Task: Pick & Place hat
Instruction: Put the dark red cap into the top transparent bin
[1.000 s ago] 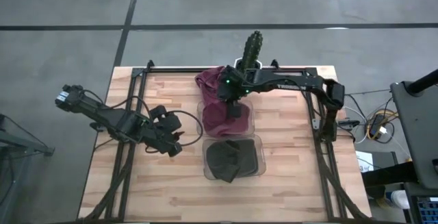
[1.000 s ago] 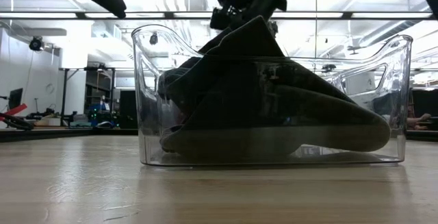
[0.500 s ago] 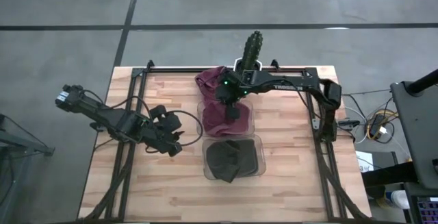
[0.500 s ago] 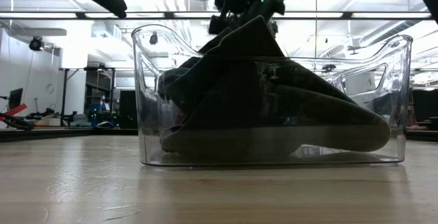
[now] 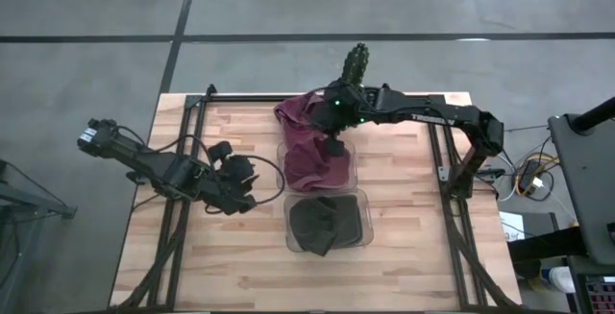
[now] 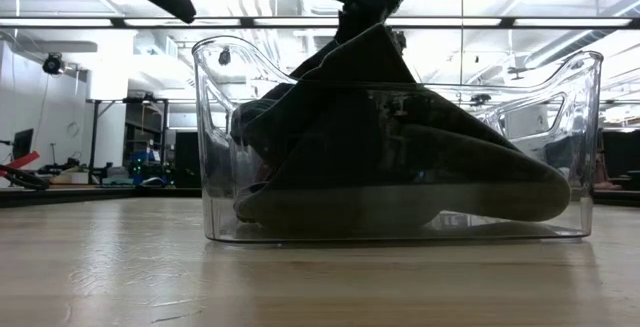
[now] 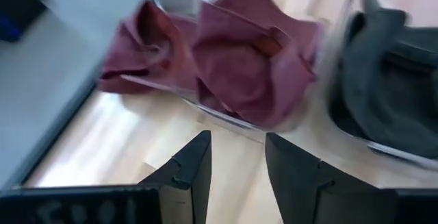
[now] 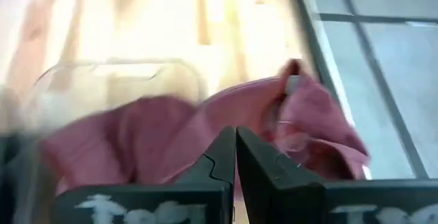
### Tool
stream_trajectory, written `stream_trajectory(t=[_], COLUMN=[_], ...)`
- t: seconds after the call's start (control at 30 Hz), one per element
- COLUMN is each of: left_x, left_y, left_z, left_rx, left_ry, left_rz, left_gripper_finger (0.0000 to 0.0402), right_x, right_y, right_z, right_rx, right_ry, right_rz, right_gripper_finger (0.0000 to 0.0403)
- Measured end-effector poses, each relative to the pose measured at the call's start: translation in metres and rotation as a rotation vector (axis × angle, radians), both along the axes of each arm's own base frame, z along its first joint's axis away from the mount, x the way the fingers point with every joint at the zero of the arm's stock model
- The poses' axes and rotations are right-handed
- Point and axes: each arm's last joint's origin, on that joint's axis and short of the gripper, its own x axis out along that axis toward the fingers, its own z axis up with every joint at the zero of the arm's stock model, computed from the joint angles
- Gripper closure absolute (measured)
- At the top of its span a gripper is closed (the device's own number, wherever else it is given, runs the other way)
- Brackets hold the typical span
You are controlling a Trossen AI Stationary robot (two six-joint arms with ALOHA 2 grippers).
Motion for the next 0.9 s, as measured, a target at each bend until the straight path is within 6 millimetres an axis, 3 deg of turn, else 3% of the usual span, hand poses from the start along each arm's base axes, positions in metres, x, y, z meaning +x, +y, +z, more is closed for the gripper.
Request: stream_trajectory(t=[0.23,0.43,0.63,0.9], left_x=[0.0,-0.005,0.0,0.034], left_y=[0.016,0.042,0.081,0.133], left_z=[0.003,0.005,0.0,-0.023], left_rx=[0.082,0.095,0.102,0.064], left_ry=[-0.015,-0.019,-0.121,-0.412], left_rz=[0.1,0.191,0.296,0.001], left_gripper_finger=[0.0271,0.0271,0.0271,0.0271], right_x=[-0.01,-0.018,-0.028,-0.068], right_y=[-0.036,-0.053,-0.048,-0.029], right_z=[0.004,0.005,0.018,0.049], right_rx=[0.135,0.185,0.17,0.168], right_ry=[-0.087,-0.103,-0.121,-0.082], right_rz=[-0.192,-0.275,-0.264,-0.257], right_gripper_finger=[0.0391,0.0352,0.0324,0.0318])
